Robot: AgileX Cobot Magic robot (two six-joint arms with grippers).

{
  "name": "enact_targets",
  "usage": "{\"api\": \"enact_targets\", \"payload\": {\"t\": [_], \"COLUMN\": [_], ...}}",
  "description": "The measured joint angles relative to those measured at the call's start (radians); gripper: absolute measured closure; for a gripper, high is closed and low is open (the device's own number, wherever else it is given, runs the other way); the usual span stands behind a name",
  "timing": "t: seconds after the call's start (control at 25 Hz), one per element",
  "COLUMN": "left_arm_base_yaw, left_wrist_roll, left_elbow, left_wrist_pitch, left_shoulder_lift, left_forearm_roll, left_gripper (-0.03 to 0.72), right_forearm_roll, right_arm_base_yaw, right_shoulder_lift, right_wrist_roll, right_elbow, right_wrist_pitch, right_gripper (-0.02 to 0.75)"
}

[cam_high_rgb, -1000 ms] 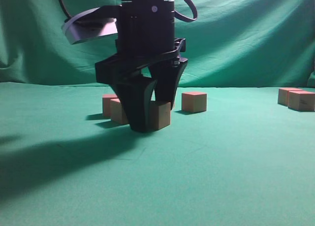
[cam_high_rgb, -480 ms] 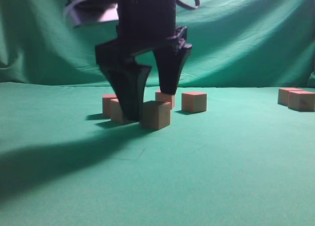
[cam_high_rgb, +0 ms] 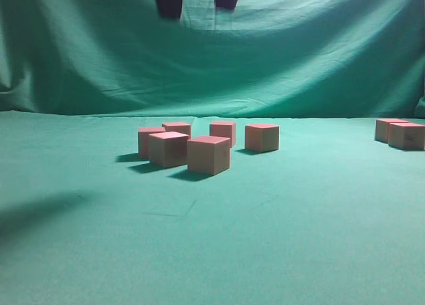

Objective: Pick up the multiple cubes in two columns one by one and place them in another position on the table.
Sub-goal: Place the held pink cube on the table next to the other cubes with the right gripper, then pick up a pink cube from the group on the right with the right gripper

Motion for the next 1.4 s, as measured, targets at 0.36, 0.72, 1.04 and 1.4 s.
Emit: {"api": "enact_targets", "payload": {"t": [0.36,0.72,1.04,1.4], "left_arm_base_yaw": [0.000,0.000,0.000,0.000], "left_wrist_roll": [0.000,0.000,0.000,0.000], "left_elbow": [0.000,0.000,0.000,0.000], "left_wrist_pitch": [0.000,0.000,0.000,0.000], "left_shoulder_lift": [0.000,0.000,0.000,0.000], "left_forearm_roll": [0.000,0.000,0.000,0.000], "left_gripper": [0.688,0.688,0.688,0.688], "right_forearm_roll": [-0.149,-0.064,0.118,0.180], "right_arm_base_yaw": [-0.028,-0.377,-0.635,-0.682], "right_shoulder_lift": [-0.218,-0.351,-0.345,-0.264], "right_wrist_roll": [0.118,0.178,0.135,0.116], "right_elbow": [-0.024,-0.022,0.250,0.420], "right_wrist_pitch": [0.087,0.099,0.034,-0.169], "right_gripper": [0.201,0.201,0.201,0.201]}}
